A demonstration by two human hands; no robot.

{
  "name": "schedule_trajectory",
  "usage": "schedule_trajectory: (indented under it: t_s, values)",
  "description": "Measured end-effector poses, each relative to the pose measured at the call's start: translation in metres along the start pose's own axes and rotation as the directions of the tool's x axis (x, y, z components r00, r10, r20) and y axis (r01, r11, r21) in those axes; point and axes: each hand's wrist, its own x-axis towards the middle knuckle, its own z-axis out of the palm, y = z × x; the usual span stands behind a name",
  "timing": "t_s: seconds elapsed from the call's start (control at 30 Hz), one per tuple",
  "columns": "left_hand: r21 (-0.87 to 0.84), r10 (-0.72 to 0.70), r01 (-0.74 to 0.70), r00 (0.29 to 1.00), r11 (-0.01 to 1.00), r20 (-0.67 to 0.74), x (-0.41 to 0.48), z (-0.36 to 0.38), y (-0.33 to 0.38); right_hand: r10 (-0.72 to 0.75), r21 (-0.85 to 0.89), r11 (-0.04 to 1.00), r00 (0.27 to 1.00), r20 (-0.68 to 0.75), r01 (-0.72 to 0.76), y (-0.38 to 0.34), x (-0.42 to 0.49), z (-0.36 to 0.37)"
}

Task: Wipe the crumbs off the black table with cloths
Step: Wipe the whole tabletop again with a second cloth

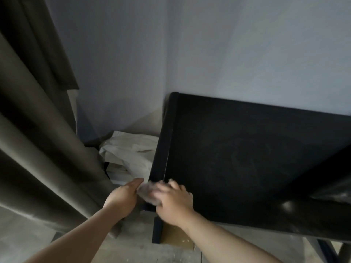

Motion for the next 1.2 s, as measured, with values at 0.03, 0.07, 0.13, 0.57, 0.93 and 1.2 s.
schedule_trajectory:
  t_s: [0.03, 0.07, 0.13, 0.57, 0.93, 1.2]
  values:
    - [-0.015, 0.006, -0.006, 1.000, 1.000, 0.001, 0.000, -0.001, 0.001, -0.037, -0.015, 0.999, 0.997, 0.067, 0.038, -0.002, -0.005, 0.004]
    - [-0.025, 0.015, -0.015, 1.000, 1.000, -0.006, 0.000, -0.001, 0.003, -0.069, -0.003, 0.998, 0.992, 0.102, 0.069, -0.003, -0.012, 0.005]
    - [-0.007, 0.056, -0.056, 0.998, 0.998, -0.021, 0.001, -0.001, 0.010, -0.072, -0.021, 0.997, 0.997, 0.008, 0.072, 0.010, -0.021, 0.008]
    - [0.310, 0.164, -0.219, 0.967, 0.925, 0.194, 0.000, 0.046, 0.085, 0.521, 0.111, 0.825, 0.669, -0.530, -0.554, 0.081, -0.046, 0.020]
    - [0.290, 0.161, -0.184, 0.982, 0.939, 0.101, -0.002, 0.051, 0.089, 0.675, 0.179, 0.665, 0.481, -0.560, -0.725, 0.137, -0.084, 0.009]
    - [0.275, 0.161, -0.197, 0.976, 0.941, 0.147, 0.009, 0.063, 0.124, 0.265, -0.078, 0.928, 0.792, -0.550, -0.365, 0.147, -0.089, 0.017]
